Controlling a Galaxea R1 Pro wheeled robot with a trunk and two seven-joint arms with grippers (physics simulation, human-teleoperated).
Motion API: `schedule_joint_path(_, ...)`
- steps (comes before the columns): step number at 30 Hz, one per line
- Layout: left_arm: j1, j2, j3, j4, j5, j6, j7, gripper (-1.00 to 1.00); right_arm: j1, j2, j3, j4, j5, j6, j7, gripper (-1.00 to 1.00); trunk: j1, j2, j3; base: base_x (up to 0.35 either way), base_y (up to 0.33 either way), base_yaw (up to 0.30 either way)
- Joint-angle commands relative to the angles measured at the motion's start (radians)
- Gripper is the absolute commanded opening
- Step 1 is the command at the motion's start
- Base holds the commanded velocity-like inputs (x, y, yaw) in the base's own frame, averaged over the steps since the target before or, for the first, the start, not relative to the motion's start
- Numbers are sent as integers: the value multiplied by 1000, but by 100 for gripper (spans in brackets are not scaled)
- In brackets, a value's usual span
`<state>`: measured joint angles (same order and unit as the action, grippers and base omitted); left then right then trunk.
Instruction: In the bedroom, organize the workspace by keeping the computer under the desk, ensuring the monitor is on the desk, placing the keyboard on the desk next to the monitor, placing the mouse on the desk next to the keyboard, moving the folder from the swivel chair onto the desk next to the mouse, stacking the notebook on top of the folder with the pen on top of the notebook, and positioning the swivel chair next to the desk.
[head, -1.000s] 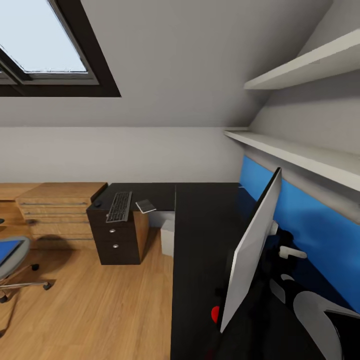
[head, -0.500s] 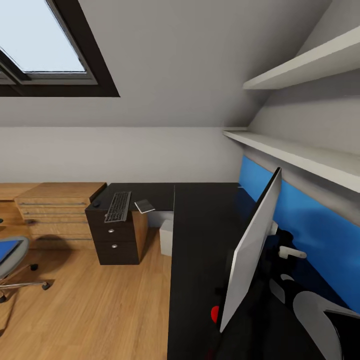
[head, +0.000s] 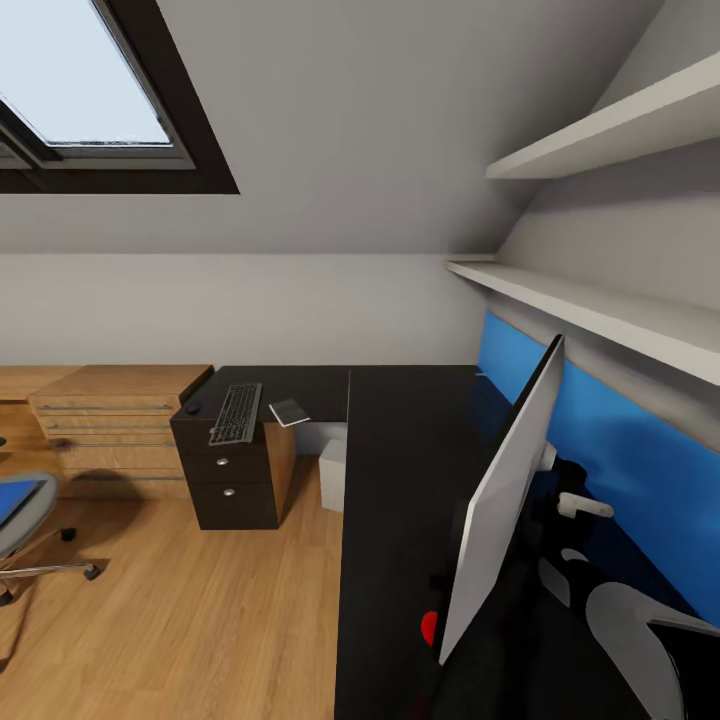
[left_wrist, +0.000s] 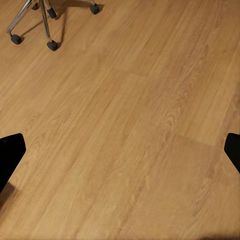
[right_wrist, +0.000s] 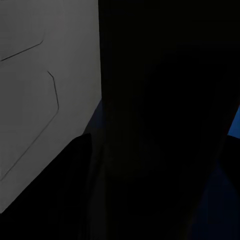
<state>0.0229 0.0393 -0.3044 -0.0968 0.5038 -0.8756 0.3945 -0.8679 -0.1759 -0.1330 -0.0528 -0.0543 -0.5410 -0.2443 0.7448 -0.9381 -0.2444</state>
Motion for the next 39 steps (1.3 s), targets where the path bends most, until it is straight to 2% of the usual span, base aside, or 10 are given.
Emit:
schedule_joint_path(1,0,1,-9,-3,6,0,6,100,0,0,-10,2,-18,-7,2,-100,0,-1,-1,0,0,0)
schedule_joint_path(27,0,1,-9,-3,6,0,6,100,0,3,-10,5,-19,-7,2,-100,0,-1,-1,44,-29,0)
schedule_joint_path(39,0,1,-9,-3,6,-1,7,100,0,-5,-13,1,-19,3,1,-100,0,-1,-1,0,0,0)
